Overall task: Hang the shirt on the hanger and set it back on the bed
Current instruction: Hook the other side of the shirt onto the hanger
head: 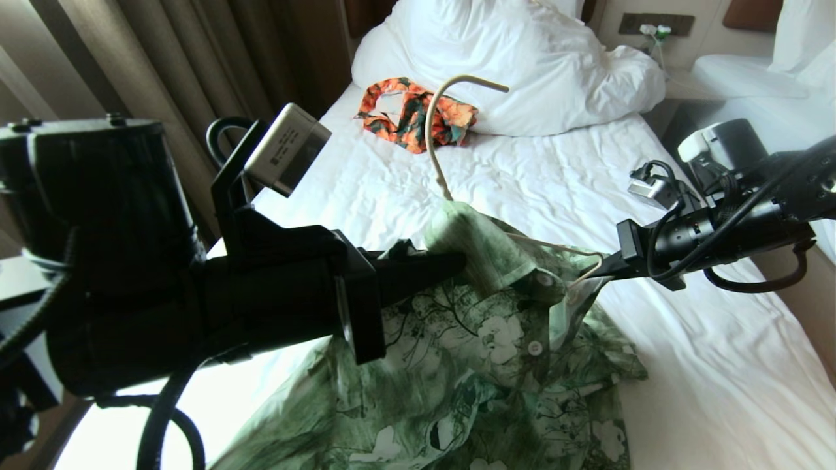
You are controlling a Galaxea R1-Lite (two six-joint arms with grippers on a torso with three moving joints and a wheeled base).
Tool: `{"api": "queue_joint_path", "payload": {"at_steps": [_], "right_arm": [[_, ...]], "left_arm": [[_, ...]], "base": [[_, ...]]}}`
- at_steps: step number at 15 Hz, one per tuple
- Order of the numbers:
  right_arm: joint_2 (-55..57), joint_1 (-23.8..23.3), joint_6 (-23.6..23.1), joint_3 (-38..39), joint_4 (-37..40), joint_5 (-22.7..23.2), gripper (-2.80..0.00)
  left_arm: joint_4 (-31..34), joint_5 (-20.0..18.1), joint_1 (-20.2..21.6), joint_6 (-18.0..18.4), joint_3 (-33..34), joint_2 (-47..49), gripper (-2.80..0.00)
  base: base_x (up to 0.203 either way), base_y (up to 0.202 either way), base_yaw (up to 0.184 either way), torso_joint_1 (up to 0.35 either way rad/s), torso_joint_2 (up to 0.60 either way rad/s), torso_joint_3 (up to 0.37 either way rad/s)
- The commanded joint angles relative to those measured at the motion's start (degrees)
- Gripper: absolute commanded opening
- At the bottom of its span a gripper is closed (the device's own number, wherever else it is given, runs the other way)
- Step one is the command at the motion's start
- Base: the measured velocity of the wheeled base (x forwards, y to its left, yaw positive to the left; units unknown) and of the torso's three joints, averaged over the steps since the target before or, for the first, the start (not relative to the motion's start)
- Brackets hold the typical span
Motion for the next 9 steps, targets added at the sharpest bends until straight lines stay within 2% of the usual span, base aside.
{"api": "queue_joint_path", "payload": {"at_steps": [1,9], "right_arm": [[0.2,-0.2,0.2,0.1,0.2,0.3,-2.8],[-0.9,0.2,1.4,0.4,0.1,0.6,-2.8]], "left_arm": [[-0.2,-0.1,0.4,0.0,-0.1,-0.1,-2.8],[-0.2,-0.1,1.5,0.0,-2.1,0.4,-2.8]], "base": [[0.0,0.0,0.0,0.0,0.0,0.0],[0.0,0.0,0.0,0.0,0.0,0.0]]}}
